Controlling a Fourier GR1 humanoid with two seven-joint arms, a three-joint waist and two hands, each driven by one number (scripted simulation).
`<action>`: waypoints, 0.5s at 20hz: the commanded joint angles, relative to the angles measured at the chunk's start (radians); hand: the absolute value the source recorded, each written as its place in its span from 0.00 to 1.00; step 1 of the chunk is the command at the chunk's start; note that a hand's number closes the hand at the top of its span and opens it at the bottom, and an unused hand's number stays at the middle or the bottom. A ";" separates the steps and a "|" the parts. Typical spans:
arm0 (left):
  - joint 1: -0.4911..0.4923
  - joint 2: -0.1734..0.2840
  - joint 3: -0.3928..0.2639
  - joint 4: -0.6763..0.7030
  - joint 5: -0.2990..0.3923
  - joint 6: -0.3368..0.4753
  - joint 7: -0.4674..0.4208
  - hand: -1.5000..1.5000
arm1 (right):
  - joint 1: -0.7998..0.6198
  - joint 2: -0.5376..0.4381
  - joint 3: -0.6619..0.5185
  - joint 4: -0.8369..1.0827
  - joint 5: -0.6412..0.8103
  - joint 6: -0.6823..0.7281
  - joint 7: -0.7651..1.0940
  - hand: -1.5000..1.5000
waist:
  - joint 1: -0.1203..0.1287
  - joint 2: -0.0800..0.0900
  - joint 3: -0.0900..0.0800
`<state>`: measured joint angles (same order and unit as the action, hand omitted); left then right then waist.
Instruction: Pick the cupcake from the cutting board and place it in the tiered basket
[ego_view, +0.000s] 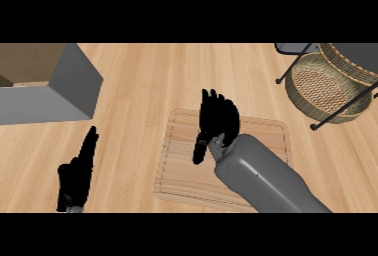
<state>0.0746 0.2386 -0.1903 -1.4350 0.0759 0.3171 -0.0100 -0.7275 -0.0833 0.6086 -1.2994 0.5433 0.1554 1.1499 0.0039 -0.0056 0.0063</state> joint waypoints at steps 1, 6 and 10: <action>0.030 -0.025 -0.023 0.018 0.001 -0.012 0.021 0.50 | -0.013 0.056 -0.008 0.045 0.024 0.058 0.159 0.00 | 0.000 0.004 -0.007; 0.063 -0.037 -0.014 0.056 0.002 -0.027 -0.047 0.50 | -0.008 0.068 -0.043 0.086 0.033 0.075 0.131 0.00 | 0.001 0.005 -0.007; 0.027 -0.025 -0.024 -0.016 -0.013 -0.019 0.060 0.50 | 0.030 0.079 -0.045 0.111 0.047 0.075 0.116 0.00 | -0.001 0.003 -0.006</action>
<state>0.0776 0.2237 -0.1855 -1.4324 0.0593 0.3114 -0.0186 -0.7176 -0.0316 0.5655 -1.2131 0.5729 0.1912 1.1296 0.0020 -0.0064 0.0079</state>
